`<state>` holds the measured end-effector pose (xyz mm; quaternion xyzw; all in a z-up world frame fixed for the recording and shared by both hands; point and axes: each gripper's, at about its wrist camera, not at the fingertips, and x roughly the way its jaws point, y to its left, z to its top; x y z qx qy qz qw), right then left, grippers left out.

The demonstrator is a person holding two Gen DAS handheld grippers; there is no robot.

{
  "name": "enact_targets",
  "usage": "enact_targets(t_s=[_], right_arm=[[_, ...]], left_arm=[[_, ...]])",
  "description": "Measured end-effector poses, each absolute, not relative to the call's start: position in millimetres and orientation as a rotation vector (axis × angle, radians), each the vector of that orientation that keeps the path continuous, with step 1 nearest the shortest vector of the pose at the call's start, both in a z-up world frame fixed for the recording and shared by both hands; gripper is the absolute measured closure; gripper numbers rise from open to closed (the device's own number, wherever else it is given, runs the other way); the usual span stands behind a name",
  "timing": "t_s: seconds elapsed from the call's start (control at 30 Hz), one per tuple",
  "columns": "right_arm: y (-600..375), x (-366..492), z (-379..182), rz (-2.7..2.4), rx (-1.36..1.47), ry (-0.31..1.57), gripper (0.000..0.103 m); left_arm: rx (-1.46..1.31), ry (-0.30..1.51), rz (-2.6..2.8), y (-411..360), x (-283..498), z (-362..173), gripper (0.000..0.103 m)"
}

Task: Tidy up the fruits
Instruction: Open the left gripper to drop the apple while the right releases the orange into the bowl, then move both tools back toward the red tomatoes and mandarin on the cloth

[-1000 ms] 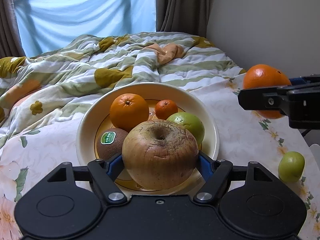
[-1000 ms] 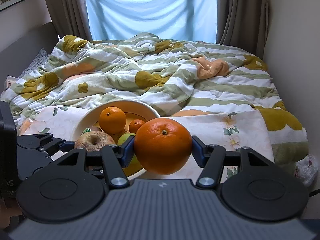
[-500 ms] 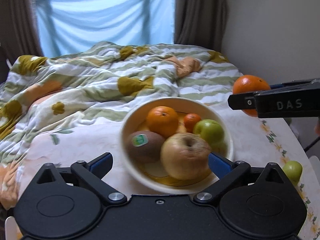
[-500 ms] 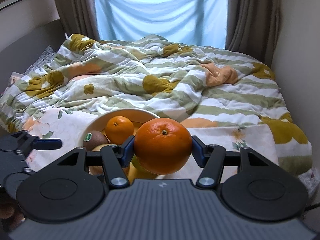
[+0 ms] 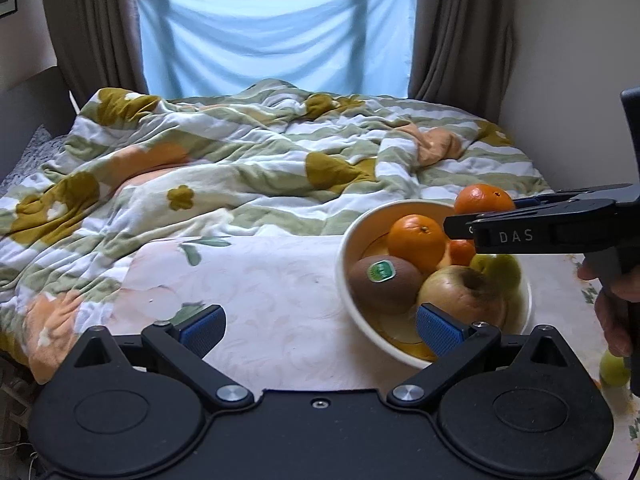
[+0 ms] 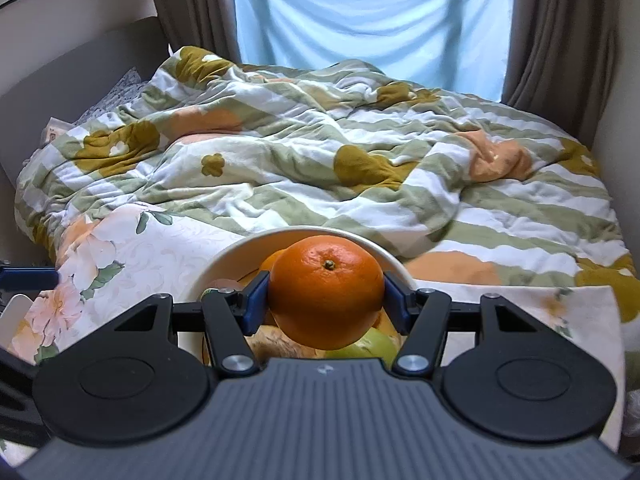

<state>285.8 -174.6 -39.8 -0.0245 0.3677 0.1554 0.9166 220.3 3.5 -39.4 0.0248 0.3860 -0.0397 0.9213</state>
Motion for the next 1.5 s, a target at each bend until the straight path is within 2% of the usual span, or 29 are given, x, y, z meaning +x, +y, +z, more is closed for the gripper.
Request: enact_targets(t_s=[0.43, 0.5, 0.53, 0.57, 1.03, 1.5], right_arm=[[-168, 296, -63, 0.349, -0.056, 0.75, 0.028], [-167, 294, -63, 0.339, -0.072, 0.735, 0.019], [-167, 292, -61, 0.333, -0.083, 0.72, 0.007], [-166, 291, -59, 0.325, -0.09, 0.705, 0.0], [-179, 270, -36, 0.306, -0.058, 0.684, 0.0], [-209, 204, 16, 0.285, -0.048, 0.609, 0.0]], left_arm=[[0.064, 0.81, -0.077, 6, 226, -48, 0.0], [0.065, 0.813, -0.074, 6, 226, -48, 0.0], [0.063, 0.814, -0.074, 6, 226, -48, 0.0], [0.062, 0.814, -0.073, 6, 225, -48, 0.0], [0.043, 0.77, -0.055, 3, 202, -29, 0.0], [0.06, 0.65, -0.032, -13, 143, 16, 0.0]])
